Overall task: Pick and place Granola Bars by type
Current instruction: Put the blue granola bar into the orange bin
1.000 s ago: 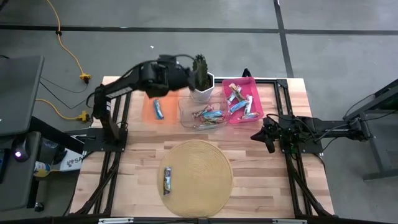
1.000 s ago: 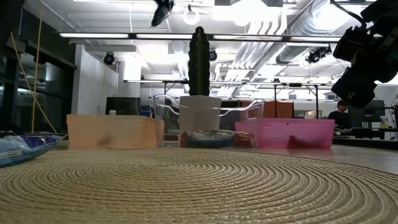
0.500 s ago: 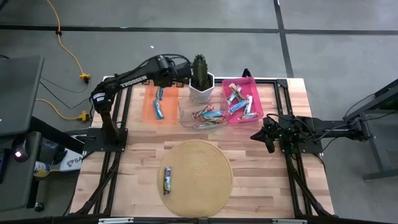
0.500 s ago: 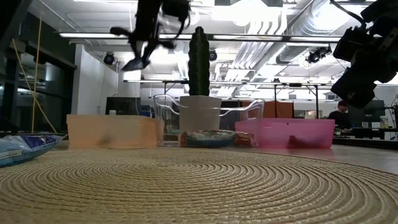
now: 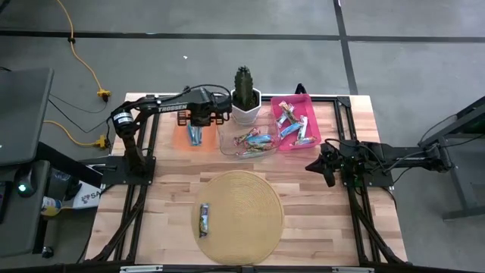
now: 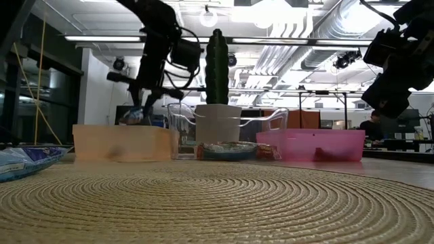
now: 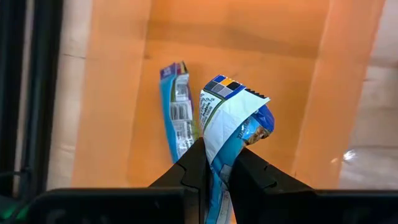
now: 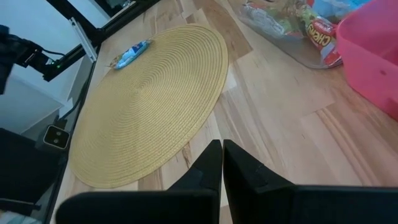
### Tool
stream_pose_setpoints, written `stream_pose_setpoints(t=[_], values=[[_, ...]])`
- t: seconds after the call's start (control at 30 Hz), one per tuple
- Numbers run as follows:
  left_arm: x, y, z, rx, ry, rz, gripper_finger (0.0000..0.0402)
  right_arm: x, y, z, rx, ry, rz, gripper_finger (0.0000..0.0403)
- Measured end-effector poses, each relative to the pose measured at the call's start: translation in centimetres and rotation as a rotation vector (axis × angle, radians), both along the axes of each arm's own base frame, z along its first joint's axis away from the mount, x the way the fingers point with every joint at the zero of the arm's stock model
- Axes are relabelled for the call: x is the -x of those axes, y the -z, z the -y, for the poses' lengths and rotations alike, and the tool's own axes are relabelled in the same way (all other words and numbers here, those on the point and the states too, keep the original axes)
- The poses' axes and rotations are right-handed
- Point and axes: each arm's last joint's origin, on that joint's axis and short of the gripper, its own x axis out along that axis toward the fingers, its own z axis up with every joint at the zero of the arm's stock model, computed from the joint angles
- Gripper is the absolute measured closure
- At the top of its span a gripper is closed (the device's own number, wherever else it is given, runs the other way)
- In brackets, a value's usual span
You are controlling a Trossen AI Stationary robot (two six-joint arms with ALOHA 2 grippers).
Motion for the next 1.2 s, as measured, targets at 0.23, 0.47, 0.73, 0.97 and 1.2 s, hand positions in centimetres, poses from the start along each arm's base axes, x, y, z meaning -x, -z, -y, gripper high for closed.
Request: stream_pose_setpoints(t=[0.23,0.47,0.73,0.97,1.2], values=[[0.5,1.2,0.2,0.017,0.006,-0.04,0.0353,0.0,0.0,-0.1,-0.019,-0.035,0.0,0.0402],[0.4,1.3,0.1,0.004,0.05,-0.042,0.0284,0.0,0.0,-0.1,-0.02,-0.037,0.0,0.0402],[1.0,-0.1,0.3,-0.044,0.098,-0.045,0.0199,0.0,0.0,-0.1,-0.02,-0.038,0.0,0.0402],[4.2,-6.4,1.8,-0.207,0.088,0.126,0.019,0.0,0.0,-0.1,-0.019,-0.037,0.0,0.0402],[7.7,-12.5,6.9,-0.32,0.22,0.395,0.019,0.0,0.0,-0.1,-0.019,-0.036,-0.001,0.0402]])
